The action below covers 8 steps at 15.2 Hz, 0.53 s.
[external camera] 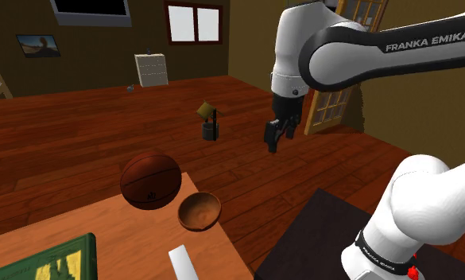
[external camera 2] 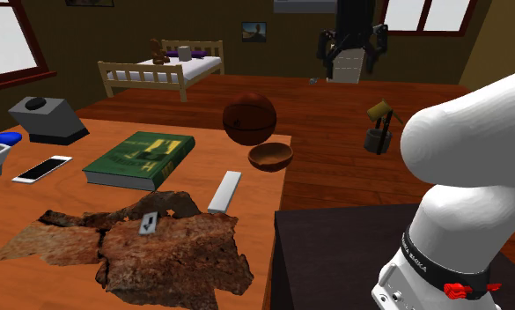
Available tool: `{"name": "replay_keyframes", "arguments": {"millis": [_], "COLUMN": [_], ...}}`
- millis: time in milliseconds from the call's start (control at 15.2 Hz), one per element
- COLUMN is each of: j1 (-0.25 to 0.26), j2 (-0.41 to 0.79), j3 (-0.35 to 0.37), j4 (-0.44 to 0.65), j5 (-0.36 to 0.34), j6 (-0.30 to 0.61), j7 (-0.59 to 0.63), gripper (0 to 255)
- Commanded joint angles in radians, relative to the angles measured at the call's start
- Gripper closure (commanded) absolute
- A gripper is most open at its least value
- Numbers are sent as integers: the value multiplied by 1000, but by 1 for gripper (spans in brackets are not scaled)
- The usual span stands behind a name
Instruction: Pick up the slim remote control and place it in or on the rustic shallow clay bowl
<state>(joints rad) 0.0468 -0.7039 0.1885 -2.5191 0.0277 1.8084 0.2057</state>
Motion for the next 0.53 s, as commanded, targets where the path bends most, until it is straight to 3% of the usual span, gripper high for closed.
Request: {"name": "replay_keyframes", "arguments": {"millis": [0,462], "j1": [14,49], "j2": [28,187], "j3": [32,143], "j4": [-29,-84], "j5": [25,87], "j6": [59,274], "j7": [38,160], "gripper": [0,0]}}
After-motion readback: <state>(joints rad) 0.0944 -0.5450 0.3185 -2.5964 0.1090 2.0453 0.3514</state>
